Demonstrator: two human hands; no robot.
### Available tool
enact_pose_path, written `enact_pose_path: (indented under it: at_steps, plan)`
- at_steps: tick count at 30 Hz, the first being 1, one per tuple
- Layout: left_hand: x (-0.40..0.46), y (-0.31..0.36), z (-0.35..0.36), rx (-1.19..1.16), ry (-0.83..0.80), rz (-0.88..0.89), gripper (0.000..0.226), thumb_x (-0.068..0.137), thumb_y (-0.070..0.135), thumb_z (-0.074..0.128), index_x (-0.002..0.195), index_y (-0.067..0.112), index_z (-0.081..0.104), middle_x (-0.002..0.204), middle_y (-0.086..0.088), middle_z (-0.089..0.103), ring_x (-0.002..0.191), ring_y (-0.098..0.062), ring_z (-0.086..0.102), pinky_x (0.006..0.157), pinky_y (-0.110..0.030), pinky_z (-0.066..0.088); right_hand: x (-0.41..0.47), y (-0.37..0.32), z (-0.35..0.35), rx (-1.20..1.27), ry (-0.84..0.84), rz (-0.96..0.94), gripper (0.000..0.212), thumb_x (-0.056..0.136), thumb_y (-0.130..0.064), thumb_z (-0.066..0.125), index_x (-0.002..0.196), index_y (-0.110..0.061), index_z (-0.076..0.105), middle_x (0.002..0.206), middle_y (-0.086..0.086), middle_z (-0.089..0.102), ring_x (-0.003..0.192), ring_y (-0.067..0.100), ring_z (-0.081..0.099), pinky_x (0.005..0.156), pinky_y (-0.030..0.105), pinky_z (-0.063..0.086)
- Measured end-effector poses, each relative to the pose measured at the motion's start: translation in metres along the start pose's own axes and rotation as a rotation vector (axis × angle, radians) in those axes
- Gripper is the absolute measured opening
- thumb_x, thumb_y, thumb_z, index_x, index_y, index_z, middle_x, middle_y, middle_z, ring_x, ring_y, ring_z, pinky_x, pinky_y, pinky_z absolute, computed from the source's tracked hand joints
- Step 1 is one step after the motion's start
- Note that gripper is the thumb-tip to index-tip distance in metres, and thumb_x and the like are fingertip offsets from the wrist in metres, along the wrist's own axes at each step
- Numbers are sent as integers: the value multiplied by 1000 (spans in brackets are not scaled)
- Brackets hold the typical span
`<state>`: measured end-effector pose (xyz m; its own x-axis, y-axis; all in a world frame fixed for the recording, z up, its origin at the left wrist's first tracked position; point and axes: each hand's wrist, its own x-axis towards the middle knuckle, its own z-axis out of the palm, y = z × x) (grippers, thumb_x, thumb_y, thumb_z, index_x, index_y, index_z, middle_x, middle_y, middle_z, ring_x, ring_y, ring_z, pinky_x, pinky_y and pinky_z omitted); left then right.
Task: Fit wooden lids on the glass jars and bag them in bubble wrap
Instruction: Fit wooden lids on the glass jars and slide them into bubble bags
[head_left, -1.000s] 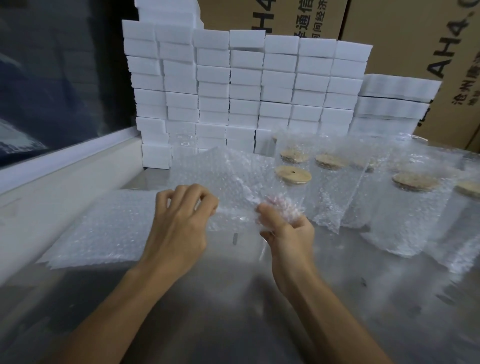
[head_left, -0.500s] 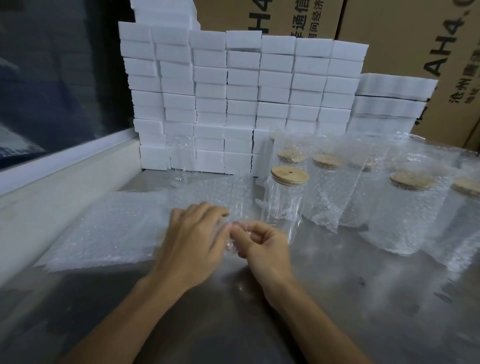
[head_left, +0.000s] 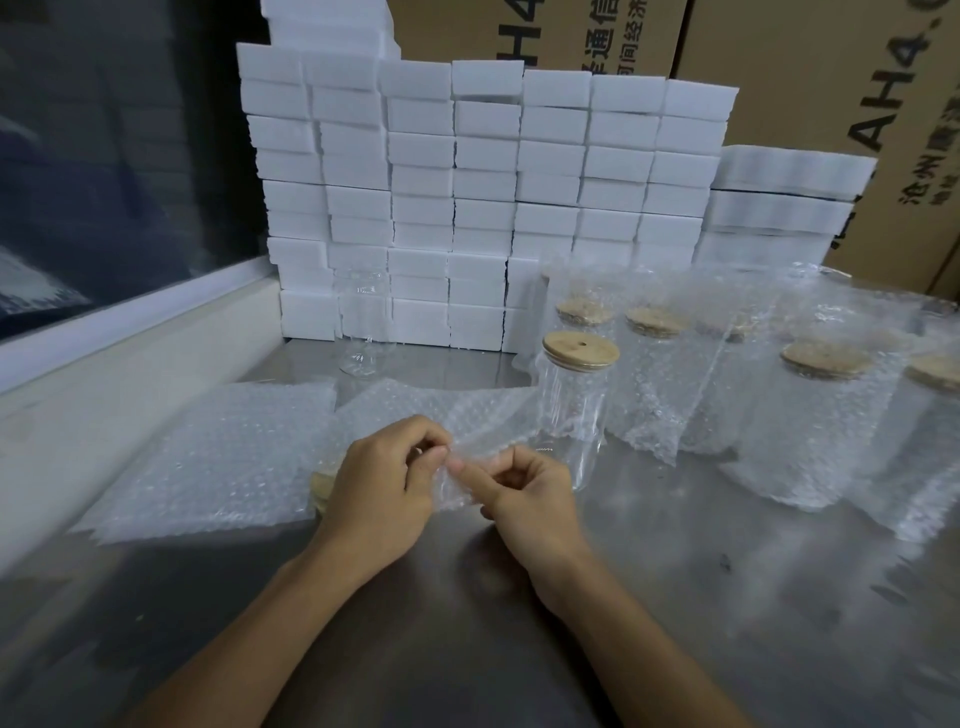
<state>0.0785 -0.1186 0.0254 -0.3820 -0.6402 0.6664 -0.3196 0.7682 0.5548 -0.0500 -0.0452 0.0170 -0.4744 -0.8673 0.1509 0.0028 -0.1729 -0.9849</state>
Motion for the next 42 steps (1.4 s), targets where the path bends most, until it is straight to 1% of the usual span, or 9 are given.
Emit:
enact_pose_path:
  at_steps: [4, 7, 10, 18, 25, 29, 36, 39, 42]
  plan:
    - [2, 4, -5, -163, 36, -98, 27, 89, 1, 61, 77, 25, 60, 72, 13, 62, 69, -4, 57, 63, -9, 41, 4, 3, -3, -27, 126, 20, 41, 87, -25, 79, 62, -16, 48, 59, 4, 58, 54, 6, 61, 57, 18, 48]
    - [-1, 10, -4, -339, -116, -122, 11, 87, 32, 58, 79, 27, 63, 78, 9, 67, 73, -8, 61, 70, -26, 49, 4, 4, -3, -111, 129, -40, 44, 83, -30, 81, 60, -15, 46, 55, 1, 52, 50, 7, 54, 58, 24, 47]
    - [-6, 13, 0, -320, -148, -148, 31, 79, 57, 63, 80, 27, 61, 76, 4, 67, 68, -9, 61, 65, -23, 50, 2, 6, -3, -247, 117, -132, 46, 78, -34, 83, 57, -17, 46, 52, -7, 46, 51, 6, 42, 56, 24, 42]
    - [2, 7, -1, -157, 105, -183, 21, 88, 15, 67, 71, 25, 63, 68, 13, 65, 63, -8, 61, 57, -16, 45, 3, 7, -2, -265, 146, -167, 43, 87, -34, 77, 58, -17, 51, 57, 10, 61, 61, 33, 63, 60, 32, 51]
    - [13, 1, -18, -254, 333, -371, 22, 90, 20, 63, 72, 31, 68, 63, 16, 65, 58, -1, 56, 58, -16, 41, 4, 0, -10, -218, 361, -233, 42, 92, -30, 68, 58, -17, 46, 52, 2, 52, 51, 13, 50, 57, 34, 46]
    - [13, 4, -20, -236, 338, -369, 23, 86, 14, 66, 69, 29, 69, 65, 18, 66, 60, -1, 57, 56, -4, 39, 6, -5, -13, -265, 611, -430, 23, 79, -43, 65, 86, -25, 53, 79, -12, 52, 73, 7, 50, 70, 25, 41]
    - [11, 12, -15, -283, 296, -385, 29, 91, 18, 62, 64, 16, 70, 65, 6, 70, 63, -7, 64, 60, -19, 48, 22, 8, -42, -577, 515, -340, 98, 75, -44, 84, 152, -21, 27, 145, -2, 44, 134, 17, 43, 113, 46, 34]
    - [10, 15, -12, -321, 245, -369, 42, 96, 25, 58, 71, -7, 66, 63, 7, 71, 62, 7, 64, 62, -24, 50, 31, 11, -50, -546, 364, -186, 104, 74, -51, 83, 153, -33, 16, 142, -6, 52, 132, 20, 50, 113, 52, 37]
    - [9, 15, -9, -326, 214, -335, 45, 97, 29, 57, 73, -8, 66, 65, 9, 71, 63, 9, 64, 58, -13, 48, 35, 13, -55, -523, 330, -176, 95, 71, -49, 86, 147, -29, 32, 125, -12, 56, 117, 12, 57, 102, 41, 50]
